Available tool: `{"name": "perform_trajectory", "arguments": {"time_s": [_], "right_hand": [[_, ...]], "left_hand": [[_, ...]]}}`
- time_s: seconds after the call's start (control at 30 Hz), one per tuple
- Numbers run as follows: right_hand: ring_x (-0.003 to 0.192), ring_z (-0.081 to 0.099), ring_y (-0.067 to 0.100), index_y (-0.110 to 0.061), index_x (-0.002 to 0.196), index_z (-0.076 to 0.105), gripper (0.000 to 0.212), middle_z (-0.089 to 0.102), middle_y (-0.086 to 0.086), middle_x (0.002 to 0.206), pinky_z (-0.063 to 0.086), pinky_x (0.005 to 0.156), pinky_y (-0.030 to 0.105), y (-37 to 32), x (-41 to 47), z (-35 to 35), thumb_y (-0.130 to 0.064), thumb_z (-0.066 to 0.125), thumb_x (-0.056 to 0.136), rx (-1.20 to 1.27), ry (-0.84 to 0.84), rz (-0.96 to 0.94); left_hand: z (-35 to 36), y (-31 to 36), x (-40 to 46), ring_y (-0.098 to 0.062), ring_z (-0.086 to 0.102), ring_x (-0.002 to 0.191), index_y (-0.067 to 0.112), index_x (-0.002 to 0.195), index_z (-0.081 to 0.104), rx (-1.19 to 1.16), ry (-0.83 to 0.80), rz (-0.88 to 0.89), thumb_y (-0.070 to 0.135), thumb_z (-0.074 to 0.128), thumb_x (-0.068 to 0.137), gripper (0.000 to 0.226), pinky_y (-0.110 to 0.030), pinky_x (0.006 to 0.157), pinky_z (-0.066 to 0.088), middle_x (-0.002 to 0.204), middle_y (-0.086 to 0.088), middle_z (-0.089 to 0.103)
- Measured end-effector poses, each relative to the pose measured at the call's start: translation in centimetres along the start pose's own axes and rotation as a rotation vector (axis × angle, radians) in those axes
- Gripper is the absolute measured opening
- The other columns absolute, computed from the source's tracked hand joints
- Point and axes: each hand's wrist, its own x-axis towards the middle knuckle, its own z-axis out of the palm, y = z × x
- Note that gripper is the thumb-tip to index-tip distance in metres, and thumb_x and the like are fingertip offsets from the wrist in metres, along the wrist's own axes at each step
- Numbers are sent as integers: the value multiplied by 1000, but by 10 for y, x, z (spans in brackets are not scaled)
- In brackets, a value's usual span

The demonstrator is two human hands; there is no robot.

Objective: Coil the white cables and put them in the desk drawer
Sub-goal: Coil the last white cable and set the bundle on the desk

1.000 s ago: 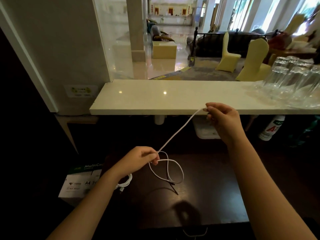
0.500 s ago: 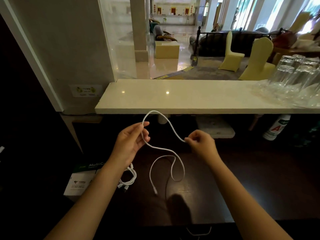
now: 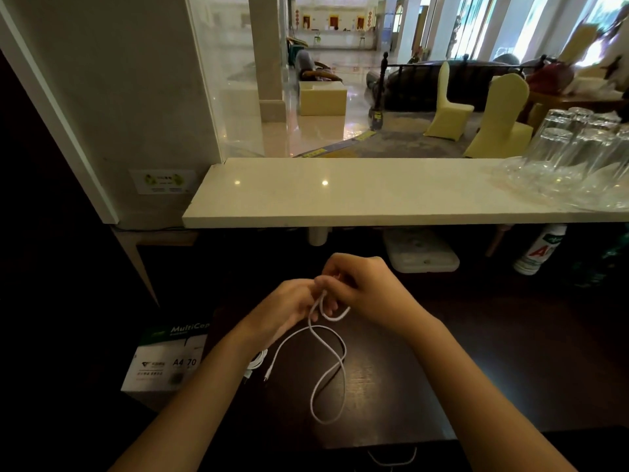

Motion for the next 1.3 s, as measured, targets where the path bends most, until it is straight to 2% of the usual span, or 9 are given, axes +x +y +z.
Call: {"name": "perform_trajectory", "arguments": {"time_s": [0.17, 0.43, 0.63, 0.77, 0.87, 1.0, 1.1, 1.2, 1.3], "right_hand": [[50, 44, 10, -15, 65, 48, 32, 46, -3, 55, 41, 54, 34, 6, 7, 8, -31, 52, 92, -28, 81, 83], [39, 43, 8, -12, 65, 48, 36, 45, 0, 51, 35, 41, 20, 17, -2, 28, -33, 49, 94, 438, 101, 548], [60, 45, 23, -8, 74, 57, 29, 48, 13, 66, 37, 55, 29, 24, -7, 36, -33, 57, 88, 739, 125, 657], [56, 42, 17, -12, 60, 48, 34, 45, 7, 58, 36, 56, 30, 26, -7, 38, -29, 59, 87, 527, 316, 595], [55, 47, 10, -13, 60, 52, 40, 51, -1, 57, 39, 57, 33, 25, -11, 40, -40, 51, 90, 205, 256, 524], [102, 50, 3, -30, 108, 63, 51, 56, -15, 107, 45, 83, 24, 17, -20, 34, -63, 39, 78, 149, 149, 341], [105, 53, 1, -30, 111, 65, 41, 60, -13, 111, 49, 86, 24, 13, -24, 27, -51, 59, 77, 109, 32, 281], [82, 67, 10, -17, 98, 72, 16, 72, -1, 87, 56, 77, 32, 17, -22, 18, -21, 62, 87, 209, 40, 305], [67, 69, 13, -2, 96, 68, 17, 72, 4, 73, 56, 65, 22, 23, -24, 9, -11, 61, 83, 808, -22, 441]], "left_hand": [[9, -1, -9, -4, 66, 80, 13, 97, 67, 271, -109, 26, 3, 60, 84, 18, -18, 76, 49, 77, 6, 69], [15, -12, -10, -9, 67, 67, 19, 93, 61, 374, 406, 237, 3, 67, 78, 22, -19, 65, 53, 78, 1, 62], [18, -16, -10, -14, 66, 60, 11, 91, 70, 430, 490, 473, 6, 66, 81, 12, -21, 58, 52, 81, -3, 65], [20, -20, -9, -12, 65, 58, 10, 92, 71, 466, 535, 455, 7, 65, 81, 13, -19, 61, 51, 75, -1, 66], [16, -23, -6, -9, 60, 56, 9, 89, 73, 605, 607, 456, 10, 65, 82, 10, -17, 60, 49, 70, 0, 65], [8, -24, -5, -5, 59, 66, 7, 85, 72, 765, 653, 500, 9, 67, 79, 8, -13, 64, 47, 76, -3, 67], [8, -24, -6, -3, 57, 66, 7, 81, 72, 804, 682, 481, 7, 68, 78, 5, -6, 65, 43, 74, -2, 66], [8, -20, -6, 0, 54, 54, 9, 78, 72, 599, 615, 315, 7, 66, 80, 6, -7, 56, 40, 63, 5, 60], [7, -15, -8, -1, 46, 44, 15, 69, 73, -39, 372, 66, 2, 61, 80, 20, -13, 47, 37, 52, 4, 55]]}}
